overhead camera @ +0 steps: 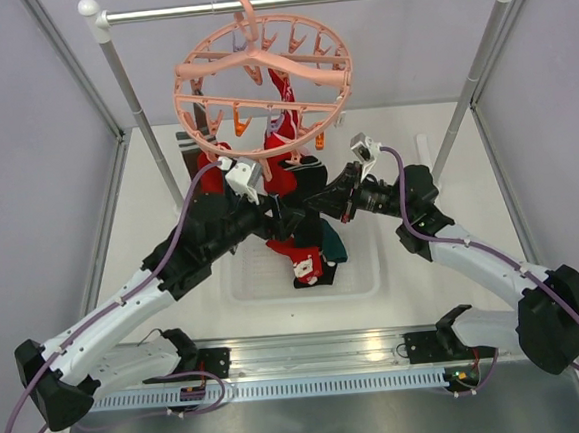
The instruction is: Remove the socks clipped to the hanger
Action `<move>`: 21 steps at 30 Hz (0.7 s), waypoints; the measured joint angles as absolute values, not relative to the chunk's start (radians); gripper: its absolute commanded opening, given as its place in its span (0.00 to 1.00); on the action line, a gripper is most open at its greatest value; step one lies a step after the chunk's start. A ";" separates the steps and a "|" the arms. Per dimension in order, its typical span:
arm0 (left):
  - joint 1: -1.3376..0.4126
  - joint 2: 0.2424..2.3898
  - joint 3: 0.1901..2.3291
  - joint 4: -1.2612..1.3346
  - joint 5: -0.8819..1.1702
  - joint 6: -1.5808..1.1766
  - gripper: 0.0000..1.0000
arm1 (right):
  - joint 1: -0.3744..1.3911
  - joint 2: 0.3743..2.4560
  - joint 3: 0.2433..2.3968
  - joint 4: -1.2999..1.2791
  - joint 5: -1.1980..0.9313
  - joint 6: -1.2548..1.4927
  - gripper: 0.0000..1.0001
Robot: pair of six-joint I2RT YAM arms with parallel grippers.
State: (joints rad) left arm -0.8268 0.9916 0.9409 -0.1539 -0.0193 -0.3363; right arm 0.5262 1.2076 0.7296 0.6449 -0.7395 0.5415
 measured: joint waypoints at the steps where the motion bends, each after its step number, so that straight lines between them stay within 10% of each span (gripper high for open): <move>1: -0.827 0.992 0.938 -0.141 -0.015 -0.336 0.77 | 0.526 1.208 0.730 0.645 -0.746 0.544 0.01; 8: -0.827 1.012 0.926 -0.087 0.030 -0.346 0.53 | 0.526 1.212 0.730 0.644 -0.776 0.555 0.01; 12: -0.827 1.027 0.923 -0.076 0.049 -0.360 0.19 | 0.526 1.212 0.730 0.641 -0.781 0.553 0.06; 15: -0.827 1.027 0.917 -0.071 0.057 -0.370 0.03 | 0.524 1.212 0.730 0.614 -0.777 0.542 0.32; 21: -0.827 1.045 0.912 -0.073 0.046 -0.379 0.02 | 0.525 1.162 0.731 0.485 -0.704 0.463 0.67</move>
State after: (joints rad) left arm -0.8268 1.0454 0.9115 -0.0734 0.0456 -0.3786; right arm 0.5255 1.1618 0.7311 0.4850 -0.7044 0.4629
